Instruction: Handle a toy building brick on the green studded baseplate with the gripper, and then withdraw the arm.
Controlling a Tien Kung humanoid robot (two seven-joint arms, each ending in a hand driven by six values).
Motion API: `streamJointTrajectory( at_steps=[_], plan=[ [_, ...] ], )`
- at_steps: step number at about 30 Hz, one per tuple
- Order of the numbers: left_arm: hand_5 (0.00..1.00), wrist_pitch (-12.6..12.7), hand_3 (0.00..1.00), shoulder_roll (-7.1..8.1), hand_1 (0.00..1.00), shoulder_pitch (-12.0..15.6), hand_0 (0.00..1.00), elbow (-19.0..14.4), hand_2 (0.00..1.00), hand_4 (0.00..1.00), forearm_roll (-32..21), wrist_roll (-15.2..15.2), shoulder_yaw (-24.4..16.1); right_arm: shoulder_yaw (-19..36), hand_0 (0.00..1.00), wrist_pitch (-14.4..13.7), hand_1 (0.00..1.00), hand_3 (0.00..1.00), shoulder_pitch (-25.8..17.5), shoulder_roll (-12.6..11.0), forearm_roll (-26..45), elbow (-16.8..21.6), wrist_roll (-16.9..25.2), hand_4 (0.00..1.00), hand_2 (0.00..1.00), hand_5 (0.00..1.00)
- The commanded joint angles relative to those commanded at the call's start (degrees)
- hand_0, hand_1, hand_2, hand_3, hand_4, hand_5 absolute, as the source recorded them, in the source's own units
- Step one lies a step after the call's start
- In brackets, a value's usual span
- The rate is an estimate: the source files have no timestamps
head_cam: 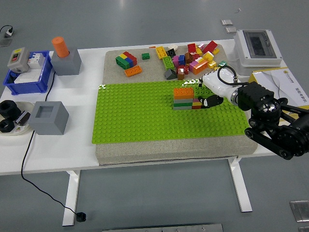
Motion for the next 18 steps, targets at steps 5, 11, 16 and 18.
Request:
streamJointTrajectory(
  at_steps=[5,11,16,18],
  plan=[
    [0.37,0.0,0.552,0.0,0.823,0.0,0.806,0.0,0.781,0.593,-0.1,0.0,0.1,-0.1,0.824,0.0,0.814,0.665,0.0,0.0,0.2,0.0,0.0,0.609,0.831,0.371],
    [0.373,0.0,0.553,0.05,0.821,0.1,0.806,0.0,0.78,0.595,0.0,0.0,0.1,-0.2,0.824,0.0,0.814,0.665,0.0,0.0,0.3,0.0,0.0,0.613,0.832,0.37],
    [0.376,0.0,0.553,0.11,0.823,0.1,0.806,0.0,0.779,0.595,0.0,0.1,0.0,-0.1,0.826,0.1,0.815,0.665,0.1,0.0,0.4,0.0,-0.1,0.615,0.834,0.371],
    [0.376,0.0,0.553,0.13,0.823,0.0,0.806,0.0,0.779,0.595,0.0,0.1,0.0,-0.1,0.826,0.1,0.815,0.665,0.1,0.0,0.4,0.0,-0.1,0.615,0.834,0.371]
  ],
)
